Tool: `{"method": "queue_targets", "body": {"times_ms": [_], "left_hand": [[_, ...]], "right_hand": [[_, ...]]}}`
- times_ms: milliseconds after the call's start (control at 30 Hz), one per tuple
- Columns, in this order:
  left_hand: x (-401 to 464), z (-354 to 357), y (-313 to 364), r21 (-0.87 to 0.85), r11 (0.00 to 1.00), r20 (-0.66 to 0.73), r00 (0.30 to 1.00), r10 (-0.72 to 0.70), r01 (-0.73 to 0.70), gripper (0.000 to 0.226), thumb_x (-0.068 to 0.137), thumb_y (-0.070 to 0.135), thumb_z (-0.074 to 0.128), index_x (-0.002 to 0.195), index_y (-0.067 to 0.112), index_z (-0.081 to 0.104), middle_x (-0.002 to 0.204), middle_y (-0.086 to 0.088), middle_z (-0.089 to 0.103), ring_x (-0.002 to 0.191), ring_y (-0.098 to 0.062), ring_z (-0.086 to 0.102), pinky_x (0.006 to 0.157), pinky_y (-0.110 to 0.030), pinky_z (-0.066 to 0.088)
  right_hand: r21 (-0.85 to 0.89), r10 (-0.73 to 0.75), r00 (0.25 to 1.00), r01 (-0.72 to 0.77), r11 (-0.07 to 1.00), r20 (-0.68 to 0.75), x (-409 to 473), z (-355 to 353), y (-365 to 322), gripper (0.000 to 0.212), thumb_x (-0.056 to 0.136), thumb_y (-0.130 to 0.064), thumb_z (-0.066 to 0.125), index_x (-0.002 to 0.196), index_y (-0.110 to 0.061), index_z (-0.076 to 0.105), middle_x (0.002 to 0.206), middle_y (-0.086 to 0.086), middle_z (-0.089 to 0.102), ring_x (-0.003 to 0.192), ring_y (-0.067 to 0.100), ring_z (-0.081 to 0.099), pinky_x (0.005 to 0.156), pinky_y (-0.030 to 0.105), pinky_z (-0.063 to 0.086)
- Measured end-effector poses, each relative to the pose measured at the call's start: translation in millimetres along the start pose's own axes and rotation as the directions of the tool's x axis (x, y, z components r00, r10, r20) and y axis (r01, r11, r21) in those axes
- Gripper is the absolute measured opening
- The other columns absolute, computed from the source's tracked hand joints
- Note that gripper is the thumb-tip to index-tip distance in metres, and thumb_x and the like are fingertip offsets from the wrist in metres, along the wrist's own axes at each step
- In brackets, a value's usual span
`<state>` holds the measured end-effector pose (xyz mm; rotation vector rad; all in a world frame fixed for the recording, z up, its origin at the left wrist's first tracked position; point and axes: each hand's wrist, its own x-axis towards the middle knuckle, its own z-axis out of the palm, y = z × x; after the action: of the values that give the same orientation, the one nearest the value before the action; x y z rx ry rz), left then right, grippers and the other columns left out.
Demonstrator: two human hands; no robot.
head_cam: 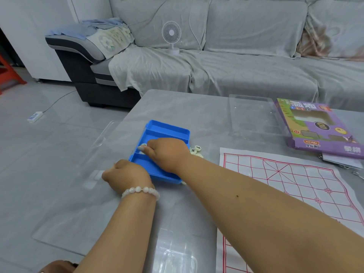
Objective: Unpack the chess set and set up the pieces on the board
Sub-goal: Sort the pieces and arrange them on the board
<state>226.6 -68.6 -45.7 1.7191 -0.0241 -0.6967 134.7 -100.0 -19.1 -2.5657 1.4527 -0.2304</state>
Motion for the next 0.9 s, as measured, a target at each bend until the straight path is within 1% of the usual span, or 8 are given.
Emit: {"method": "queue_targets", "body": {"times_ms": [133, 200, 300, 367, 500, 667, 767, 900], "left_hand": [[-16, -1, 1, 0.013, 0.991, -0.014, 0.99, 0.137, -0.137, 0.019, 0.097, 0.018, 0.034, 0.107, 0.005, 0.044, 0.097, -0.007, 0.046, 0.085, -0.02, 0.047, 0.072, -0.027, 0.035], [-18, -3, 0, 0.028, 0.986, -0.01, 0.986, 0.164, -0.164, 0.011, 0.097, 0.017, 0.033, 0.102, 0.009, 0.04, 0.096, -0.006, 0.045, 0.085, -0.02, 0.046, 0.072, -0.027, 0.035], [-11, -5, 2, 0.046, 0.986, -0.029, 0.986, 0.164, -0.162, 0.009, 0.098, 0.018, 0.033, 0.097, 0.01, 0.032, 0.088, -0.003, 0.044, 0.083, -0.018, 0.044, 0.072, -0.024, 0.034], [-4, -5, 3, 0.03, 0.992, -0.046, 0.991, 0.126, -0.125, 0.008, 0.098, 0.019, 0.032, 0.097, 0.011, 0.031, 0.093, -0.004, 0.044, 0.083, -0.017, 0.044, 0.072, -0.023, 0.035], [8, -4, 2, -0.007, 0.998, -0.034, 0.998, 0.062, -0.062, 0.011, 0.096, 0.02, 0.032, 0.1, 0.012, 0.038, 0.095, -0.007, 0.051, 0.085, -0.022, 0.052, 0.072, -0.026, 0.039], [13, -2, -1, -0.006, 0.998, 0.004, 0.998, 0.065, -0.064, 0.021, 0.097, 0.022, 0.031, 0.109, 0.01, 0.043, 0.102, -0.009, 0.051, 0.102, -0.027, 0.056, 0.072, -0.022, 0.034], [9, -3, 1, -0.004, 0.996, -0.026, 0.995, 0.093, -0.093, 0.031, 0.097, 0.021, 0.033, 0.119, 0.001, 0.042, 0.114, -0.011, 0.054, 0.101, -0.026, 0.056, 0.072, -0.024, 0.036], [3, -2, 1, 0.013, 0.995, -0.012, 0.995, 0.097, -0.097, 0.032, 0.098, 0.022, 0.032, 0.12, 0.001, 0.042, 0.102, -0.006, 0.049, 0.086, -0.018, 0.049, 0.072, -0.022, 0.036]], "right_hand": [[0.25, 0.054, 0.998, -0.045, 0.967, -0.031, 4, 5, 9, 0.042, 0.099, -0.041, 0.038, 0.062, -0.023, 0.034, 0.065, -0.003, 0.044, 0.072, 0.02, 0.046, 0.061, 0.032, 0.03], [0.386, 0.117, 0.98, -0.048, 0.921, -0.159, 3, -5, 8, 0.043, 0.098, -0.04, 0.041, 0.06, -0.022, 0.03, 0.06, -0.004, 0.039, 0.067, 0.019, 0.042, 0.059, 0.032, 0.03], [0.645, 0.469, 0.781, -0.113, 0.755, -0.412, 3, -23, 26, 0.04, 0.098, -0.038, 0.04, 0.062, -0.021, 0.035, 0.063, -0.001, 0.045, 0.066, 0.02, 0.043, 0.061, 0.032, 0.033], [0.743, 0.673, 0.656, -0.249, 0.621, -0.342, -5, -19, 53, 0.038, 0.099, -0.039, 0.035, 0.072, -0.015, 0.047, 0.076, 0.006, 0.057, 0.075, 0.024, 0.052, 0.066, 0.032, 0.037], [0.469, 0.688, 0.722, -0.584, 0.663, -0.075, -27, 7, 79, 0.035, 0.102, -0.02, 0.025, 0.101, -0.004, 0.056, 0.1, 0.017, 0.059, 0.101, 0.033, 0.056, 0.077, 0.033, 0.039], [0.606, 0.708, 0.698, -0.521, 0.602, -0.103, -25, 4, 83, 0.054, 0.102, -0.032, 0.023, 0.093, 0.002, 0.064, 0.095, 0.015, 0.066, 0.093, 0.031, 0.059, 0.081, 0.032, 0.042], [0.635, 0.72, 0.677, -0.491, 0.597, -0.153, -28, 0, 78, 0.043, 0.098, -0.039, 0.035, 0.082, -0.006, 0.058, 0.076, 0.004, 0.059, 0.077, 0.024, 0.054, 0.063, 0.03, 0.037], [0.639, 0.598, 0.773, -0.354, 0.683, -0.211, -30, -4, 53, 0.038, 0.081, -0.052, 0.061, 0.096, -0.02, 0.05, 0.069, -0.008, 0.051, 0.064, 0.01, 0.05, 0.06, 0.03, 0.043]]}}
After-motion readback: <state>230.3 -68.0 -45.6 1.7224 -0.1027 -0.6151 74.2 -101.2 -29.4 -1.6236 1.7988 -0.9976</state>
